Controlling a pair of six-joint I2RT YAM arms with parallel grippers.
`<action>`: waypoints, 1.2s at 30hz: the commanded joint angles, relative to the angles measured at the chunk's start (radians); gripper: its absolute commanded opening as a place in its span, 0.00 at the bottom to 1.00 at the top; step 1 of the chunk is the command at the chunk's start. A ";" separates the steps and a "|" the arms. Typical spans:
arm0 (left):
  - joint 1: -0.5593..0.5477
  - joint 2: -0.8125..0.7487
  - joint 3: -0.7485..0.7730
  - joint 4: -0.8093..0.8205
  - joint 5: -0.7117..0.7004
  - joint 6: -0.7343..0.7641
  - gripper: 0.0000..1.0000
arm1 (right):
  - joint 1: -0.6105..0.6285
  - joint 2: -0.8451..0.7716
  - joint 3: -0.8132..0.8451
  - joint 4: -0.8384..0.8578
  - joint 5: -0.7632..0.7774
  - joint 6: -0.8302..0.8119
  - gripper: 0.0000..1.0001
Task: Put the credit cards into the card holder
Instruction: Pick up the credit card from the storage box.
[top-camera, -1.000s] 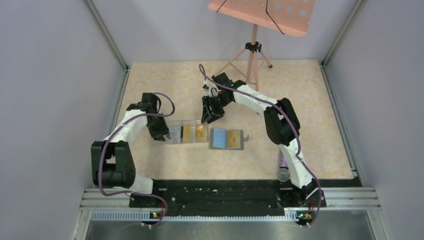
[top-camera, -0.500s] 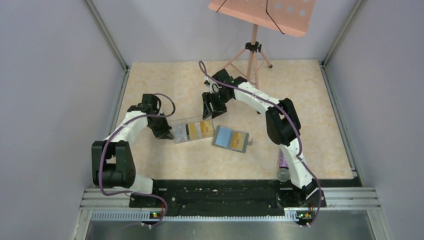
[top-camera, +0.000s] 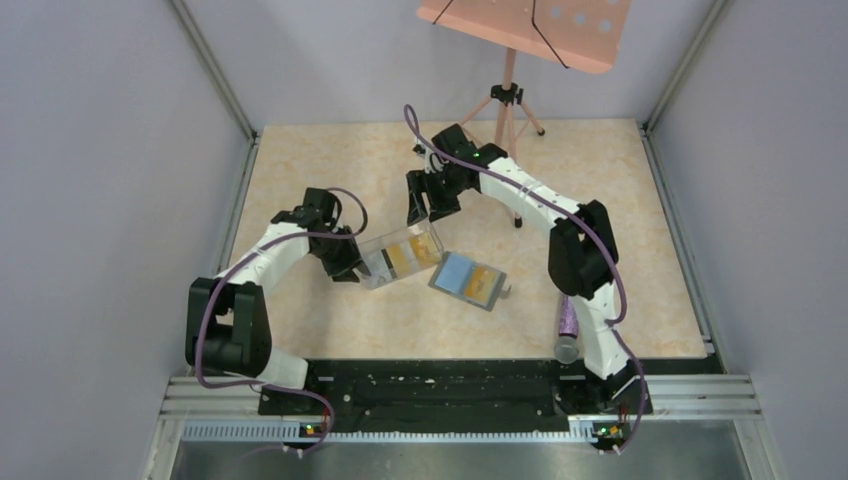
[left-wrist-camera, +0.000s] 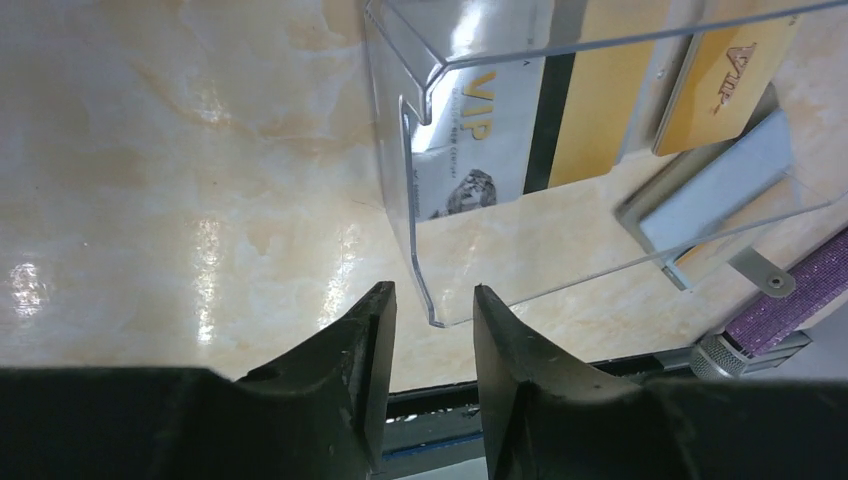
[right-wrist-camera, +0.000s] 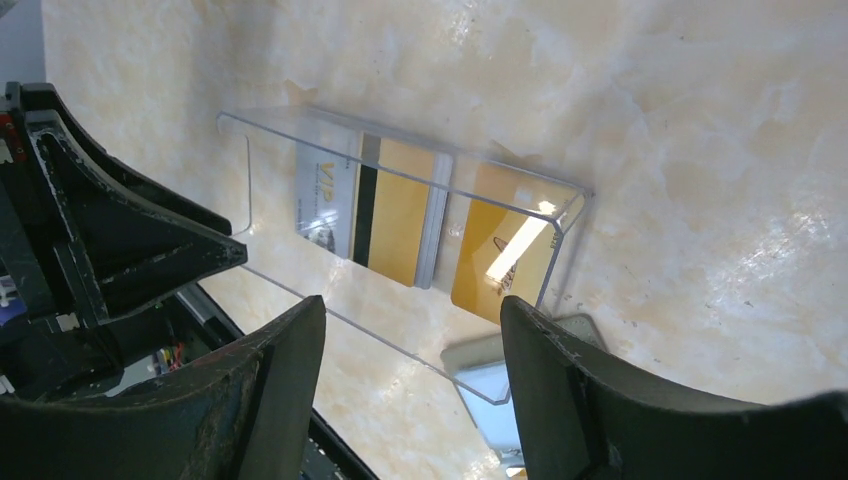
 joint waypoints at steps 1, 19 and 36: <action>-0.003 -0.004 0.046 -0.006 -0.019 0.016 0.44 | 0.012 -0.050 0.022 0.012 -0.029 -0.003 0.65; 0.041 0.088 0.106 -0.008 -0.023 0.107 0.39 | 0.068 0.005 0.043 0.069 -0.176 -0.009 0.57; 0.041 0.133 0.038 0.083 0.016 0.061 0.18 | 0.133 0.112 -0.105 0.228 -0.249 0.016 0.46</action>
